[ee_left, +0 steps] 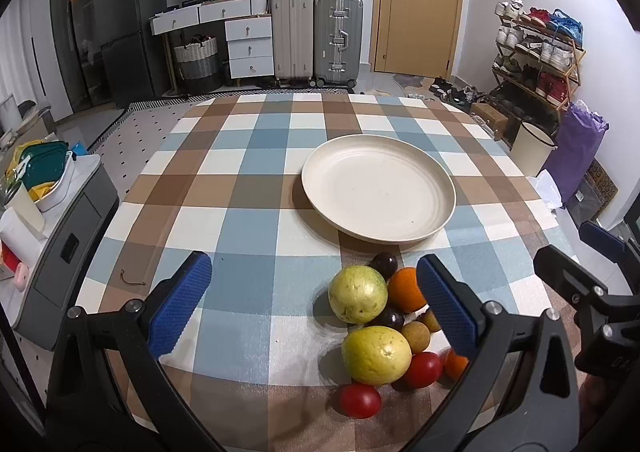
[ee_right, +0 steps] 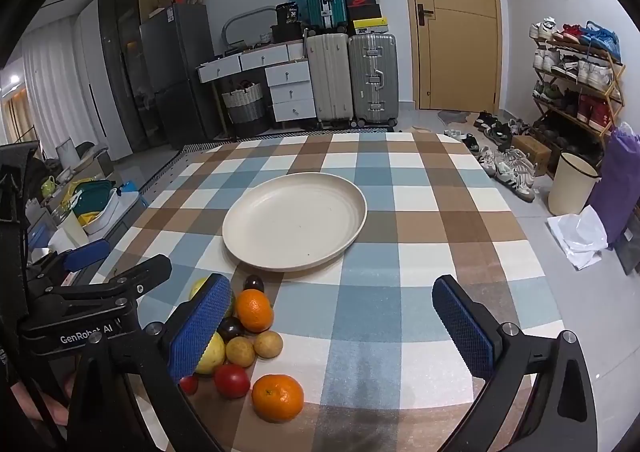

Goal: Organize fruits
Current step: 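Move both grippers toward the fruit pile beside the white plate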

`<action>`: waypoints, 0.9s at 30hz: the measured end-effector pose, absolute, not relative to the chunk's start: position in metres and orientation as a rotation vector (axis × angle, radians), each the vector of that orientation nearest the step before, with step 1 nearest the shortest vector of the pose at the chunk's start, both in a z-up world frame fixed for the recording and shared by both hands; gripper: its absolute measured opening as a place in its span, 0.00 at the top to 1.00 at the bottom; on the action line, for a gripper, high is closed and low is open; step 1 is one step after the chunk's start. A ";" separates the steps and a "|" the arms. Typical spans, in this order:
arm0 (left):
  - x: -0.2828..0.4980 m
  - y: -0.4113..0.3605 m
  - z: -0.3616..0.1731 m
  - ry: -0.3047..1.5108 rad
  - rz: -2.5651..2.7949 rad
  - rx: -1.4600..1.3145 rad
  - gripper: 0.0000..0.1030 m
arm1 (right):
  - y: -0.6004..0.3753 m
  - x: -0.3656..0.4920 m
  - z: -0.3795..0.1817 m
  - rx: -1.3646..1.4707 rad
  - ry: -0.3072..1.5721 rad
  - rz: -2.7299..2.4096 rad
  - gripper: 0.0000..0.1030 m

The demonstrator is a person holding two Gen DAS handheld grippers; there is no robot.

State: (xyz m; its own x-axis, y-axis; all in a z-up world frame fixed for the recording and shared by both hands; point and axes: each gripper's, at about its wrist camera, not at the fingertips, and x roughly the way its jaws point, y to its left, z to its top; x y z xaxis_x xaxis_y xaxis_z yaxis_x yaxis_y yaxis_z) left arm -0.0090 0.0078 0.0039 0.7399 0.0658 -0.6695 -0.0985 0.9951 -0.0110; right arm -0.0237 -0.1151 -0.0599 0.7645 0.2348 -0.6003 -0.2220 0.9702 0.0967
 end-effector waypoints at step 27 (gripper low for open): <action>-0.013 0.013 0.011 0.728 0.092 -0.068 0.01 | -0.114 -0.024 -0.051 -0.010 0.623 0.250 0.00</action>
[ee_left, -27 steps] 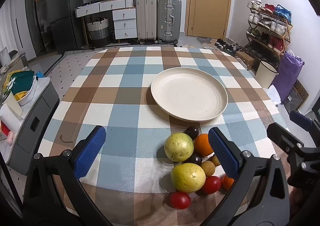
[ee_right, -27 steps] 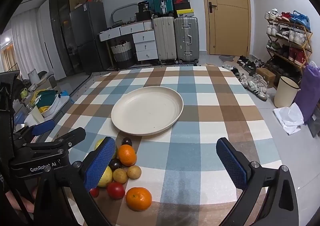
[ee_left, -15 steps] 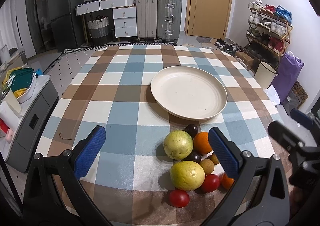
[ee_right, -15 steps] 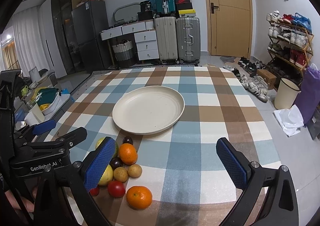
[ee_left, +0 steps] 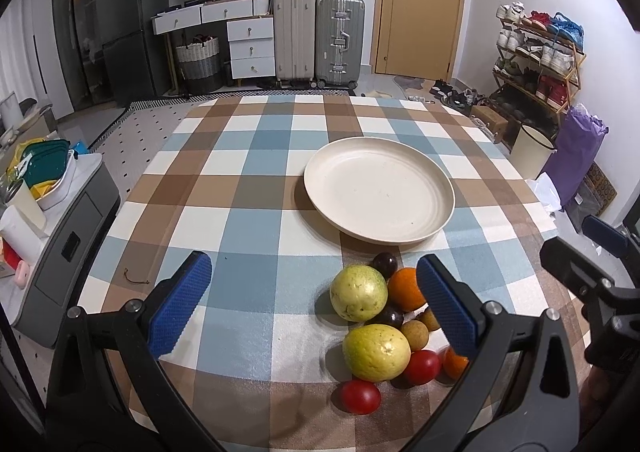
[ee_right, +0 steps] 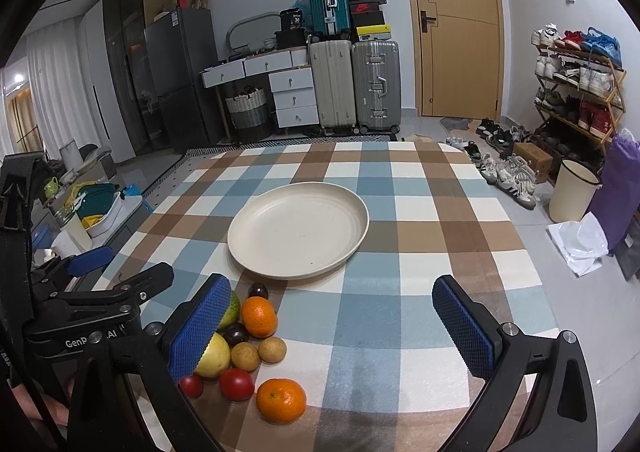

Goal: Organize fruits
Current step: 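Move both grippers toward the fruit pile beside the white plate, then grasp the orange with the right gripper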

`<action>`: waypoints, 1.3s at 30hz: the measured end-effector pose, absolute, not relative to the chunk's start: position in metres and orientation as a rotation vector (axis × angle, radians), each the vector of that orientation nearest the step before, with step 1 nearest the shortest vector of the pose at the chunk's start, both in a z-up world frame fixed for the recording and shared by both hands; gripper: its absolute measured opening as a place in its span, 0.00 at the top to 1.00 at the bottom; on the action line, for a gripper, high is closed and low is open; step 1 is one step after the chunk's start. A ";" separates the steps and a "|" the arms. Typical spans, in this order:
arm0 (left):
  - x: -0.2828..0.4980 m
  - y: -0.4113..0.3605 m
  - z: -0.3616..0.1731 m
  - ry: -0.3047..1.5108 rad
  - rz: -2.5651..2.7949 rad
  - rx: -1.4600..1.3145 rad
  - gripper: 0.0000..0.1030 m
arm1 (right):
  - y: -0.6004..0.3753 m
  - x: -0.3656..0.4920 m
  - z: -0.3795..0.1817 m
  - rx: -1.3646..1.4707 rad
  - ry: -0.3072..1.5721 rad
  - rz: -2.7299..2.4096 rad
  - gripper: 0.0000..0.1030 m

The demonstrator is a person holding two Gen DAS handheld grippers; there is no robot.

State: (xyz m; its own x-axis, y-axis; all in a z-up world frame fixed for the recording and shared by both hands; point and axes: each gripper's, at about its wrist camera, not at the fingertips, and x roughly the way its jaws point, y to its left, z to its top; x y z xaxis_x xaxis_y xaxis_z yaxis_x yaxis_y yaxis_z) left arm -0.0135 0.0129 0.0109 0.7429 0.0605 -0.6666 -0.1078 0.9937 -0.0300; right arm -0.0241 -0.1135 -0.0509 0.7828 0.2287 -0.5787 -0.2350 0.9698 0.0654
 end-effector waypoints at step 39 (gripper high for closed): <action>-0.047 0.072 -0.010 0.752 0.189 -0.142 0.01 | -0.103 -0.046 -0.134 -0.025 0.853 0.453 0.06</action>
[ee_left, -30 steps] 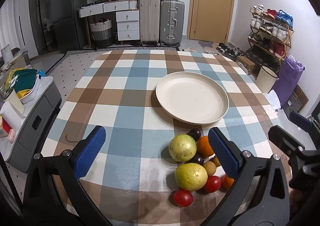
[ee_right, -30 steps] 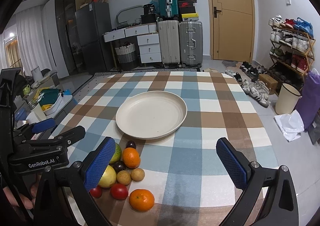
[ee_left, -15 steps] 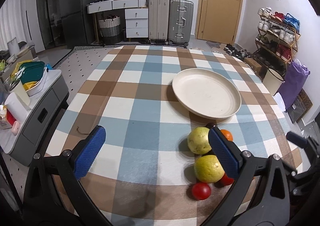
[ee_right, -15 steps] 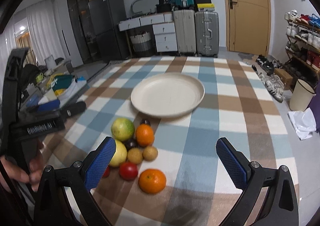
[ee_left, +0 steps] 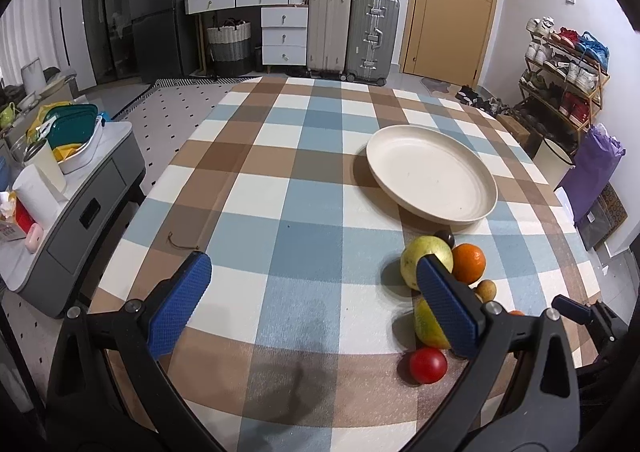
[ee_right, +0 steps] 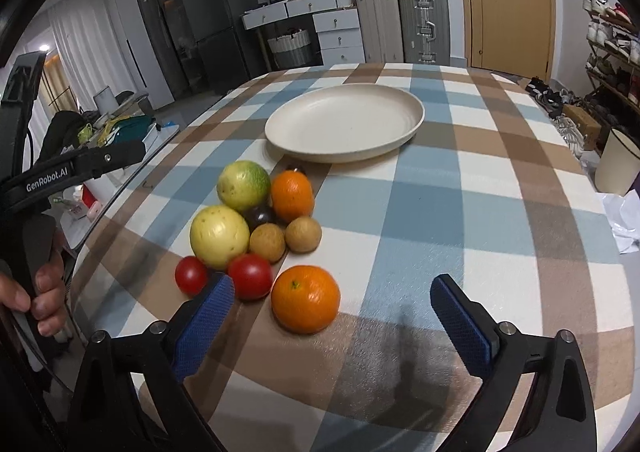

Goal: Organize fruits
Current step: 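Grasp the orange with the right gripper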

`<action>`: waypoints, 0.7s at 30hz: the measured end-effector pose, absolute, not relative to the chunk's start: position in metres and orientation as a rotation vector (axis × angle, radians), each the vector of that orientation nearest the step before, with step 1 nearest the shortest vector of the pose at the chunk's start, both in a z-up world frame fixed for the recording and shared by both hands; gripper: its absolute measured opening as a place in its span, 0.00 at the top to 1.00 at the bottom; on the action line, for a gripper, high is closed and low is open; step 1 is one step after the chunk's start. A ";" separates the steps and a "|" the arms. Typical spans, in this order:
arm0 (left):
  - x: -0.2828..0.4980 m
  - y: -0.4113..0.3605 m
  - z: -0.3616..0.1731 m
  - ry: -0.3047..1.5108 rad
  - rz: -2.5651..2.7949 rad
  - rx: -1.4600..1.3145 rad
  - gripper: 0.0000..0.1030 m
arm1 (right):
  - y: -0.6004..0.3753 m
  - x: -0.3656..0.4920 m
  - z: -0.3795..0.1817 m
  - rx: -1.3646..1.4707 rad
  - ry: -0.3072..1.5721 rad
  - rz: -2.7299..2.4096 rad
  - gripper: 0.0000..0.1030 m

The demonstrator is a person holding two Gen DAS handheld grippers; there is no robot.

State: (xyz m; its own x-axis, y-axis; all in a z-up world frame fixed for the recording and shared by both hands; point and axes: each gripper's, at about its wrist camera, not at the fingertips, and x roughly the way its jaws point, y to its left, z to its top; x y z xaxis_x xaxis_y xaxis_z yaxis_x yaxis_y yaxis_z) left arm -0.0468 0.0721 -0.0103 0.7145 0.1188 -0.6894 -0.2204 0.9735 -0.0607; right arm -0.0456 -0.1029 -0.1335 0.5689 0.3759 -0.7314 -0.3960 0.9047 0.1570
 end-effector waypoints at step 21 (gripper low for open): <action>-0.053 0.080 -0.037 0.830 0.068 -0.224 0.01 | -0.101 -0.040 -0.154 0.057 0.912 0.564 0.61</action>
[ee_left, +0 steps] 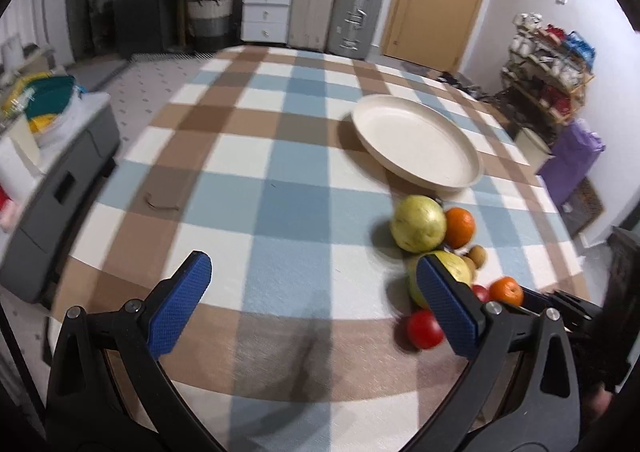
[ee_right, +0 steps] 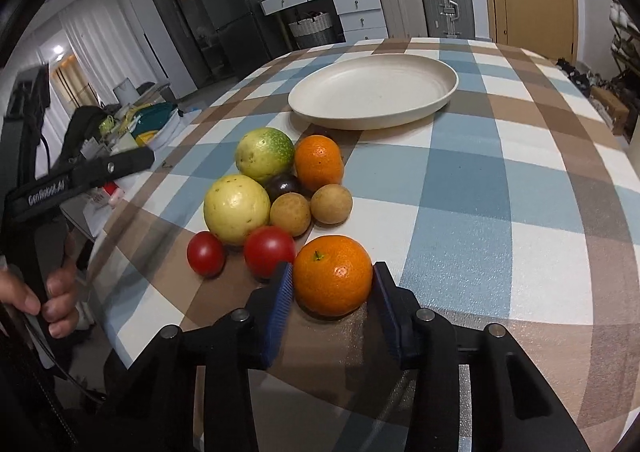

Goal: Organize fruits
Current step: 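Grasp the orange with the right gripper, then grasp the red tomato with the left gripper while the right gripper holds the orange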

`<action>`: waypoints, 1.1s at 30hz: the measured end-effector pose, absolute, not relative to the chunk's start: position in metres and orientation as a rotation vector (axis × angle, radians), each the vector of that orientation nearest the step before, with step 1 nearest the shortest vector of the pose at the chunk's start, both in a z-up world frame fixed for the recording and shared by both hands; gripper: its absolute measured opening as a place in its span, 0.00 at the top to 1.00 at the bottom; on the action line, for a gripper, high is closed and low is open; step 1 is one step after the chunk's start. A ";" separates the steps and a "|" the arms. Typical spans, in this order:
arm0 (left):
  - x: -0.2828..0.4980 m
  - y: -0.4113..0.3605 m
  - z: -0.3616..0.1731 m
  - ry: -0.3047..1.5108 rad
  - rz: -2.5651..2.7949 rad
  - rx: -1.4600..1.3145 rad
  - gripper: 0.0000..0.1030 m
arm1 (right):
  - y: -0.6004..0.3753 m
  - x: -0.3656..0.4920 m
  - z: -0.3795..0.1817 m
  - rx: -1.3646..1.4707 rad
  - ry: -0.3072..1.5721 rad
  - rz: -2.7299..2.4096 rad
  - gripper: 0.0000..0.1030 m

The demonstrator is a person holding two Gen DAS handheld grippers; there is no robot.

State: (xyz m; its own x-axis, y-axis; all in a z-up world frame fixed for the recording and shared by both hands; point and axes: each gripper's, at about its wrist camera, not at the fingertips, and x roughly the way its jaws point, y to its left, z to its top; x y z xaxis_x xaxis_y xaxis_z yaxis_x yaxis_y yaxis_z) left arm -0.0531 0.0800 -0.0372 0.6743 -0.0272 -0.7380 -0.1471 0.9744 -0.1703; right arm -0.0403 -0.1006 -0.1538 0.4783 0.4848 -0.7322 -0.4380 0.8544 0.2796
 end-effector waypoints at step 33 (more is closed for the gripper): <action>-0.045 -0.005 -0.084 0.999 -0.149 0.004 0.01 | -0.136 -0.042 -0.149 0.146 0.868 0.544 0.61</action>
